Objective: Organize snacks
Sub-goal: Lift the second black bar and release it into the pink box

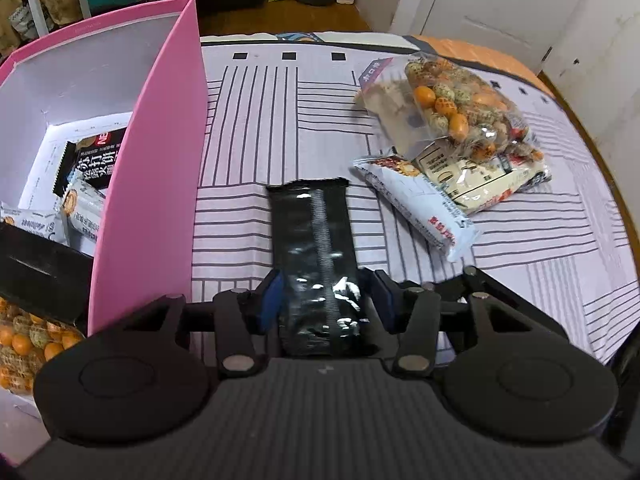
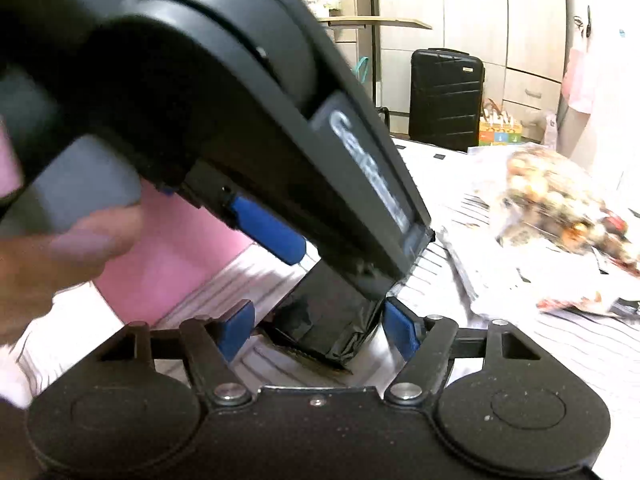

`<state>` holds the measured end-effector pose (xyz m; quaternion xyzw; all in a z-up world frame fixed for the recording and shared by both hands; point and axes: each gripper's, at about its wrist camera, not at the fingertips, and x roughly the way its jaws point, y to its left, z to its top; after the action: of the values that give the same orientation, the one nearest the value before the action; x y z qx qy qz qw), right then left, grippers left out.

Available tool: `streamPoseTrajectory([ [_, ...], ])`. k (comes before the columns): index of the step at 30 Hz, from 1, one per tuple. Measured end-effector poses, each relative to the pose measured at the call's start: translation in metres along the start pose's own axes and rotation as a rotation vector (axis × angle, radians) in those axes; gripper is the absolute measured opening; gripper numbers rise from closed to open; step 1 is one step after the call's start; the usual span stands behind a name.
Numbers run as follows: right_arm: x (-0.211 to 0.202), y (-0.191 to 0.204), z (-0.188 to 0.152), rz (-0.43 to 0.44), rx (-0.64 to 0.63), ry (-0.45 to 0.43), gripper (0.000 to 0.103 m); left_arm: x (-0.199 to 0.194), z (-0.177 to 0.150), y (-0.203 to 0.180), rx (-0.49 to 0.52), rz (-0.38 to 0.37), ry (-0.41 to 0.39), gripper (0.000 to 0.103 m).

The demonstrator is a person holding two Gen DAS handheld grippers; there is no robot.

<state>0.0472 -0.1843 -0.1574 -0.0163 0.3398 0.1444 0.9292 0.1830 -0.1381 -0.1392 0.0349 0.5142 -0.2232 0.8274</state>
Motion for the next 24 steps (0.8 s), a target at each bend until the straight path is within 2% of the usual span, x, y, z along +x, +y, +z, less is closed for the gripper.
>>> streamPoseTrajectory([
  [4, -0.018, 0.002, -0.011, 0.050, -0.051, 0.000, 0.075, 0.000, -0.003, 0.002, -0.035, -0.019, -0.015, 0.051],
  [6, -0.025, 0.000, -0.018, 0.071, -0.034, 0.007, 0.075, 0.001, -0.006, 0.001, -0.050, -0.020, -0.019, 0.050],
  [8, -0.028, -0.002, -0.024, 0.068, -0.009, 0.011, 0.078, 0.003, -0.012, 0.003, -0.078, -0.043, -0.003, 0.047],
  [11, -0.025, 0.011, -0.026, 0.038, -0.040, 0.006, 0.084, 0.008, -0.022, 0.011, -0.140, -0.142, 0.056, 0.039],
  [13, -0.020, 0.019, -0.030, 0.003, -0.049, 0.017, 0.087, 0.007, -0.030, 0.013, -0.156, -0.160, 0.044, 0.039],
  [15, -0.018, 0.024, -0.026, -0.038, -0.023, 0.013, 0.084, 0.005, -0.036, 0.009, -0.140, -0.148, 0.028, 0.038],
  [17, -0.019, 0.022, -0.024, -0.074, 0.026, 0.015, 0.066, 0.003, -0.040, 0.007, -0.133, -0.138, 0.019, 0.038],
  [19, -0.025, 0.017, -0.020, -0.077, 0.076, 0.023, 0.054, 0.000, -0.042, 0.005, -0.140, -0.131, 0.023, 0.038],
  [21, -0.031, 0.014, -0.018, -0.057, 0.115, 0.031, 0.054, -0.003, -0.044, 0.003, -0.129, -0.120, 0.030, 0.038],
  [24, -0.044, 0.019, -0.012, -0.071, 0.096, 0.034, 0.054, -0.013, -0.047, 0.003, -0.134, -0.131, 0.034, 0.038],
])
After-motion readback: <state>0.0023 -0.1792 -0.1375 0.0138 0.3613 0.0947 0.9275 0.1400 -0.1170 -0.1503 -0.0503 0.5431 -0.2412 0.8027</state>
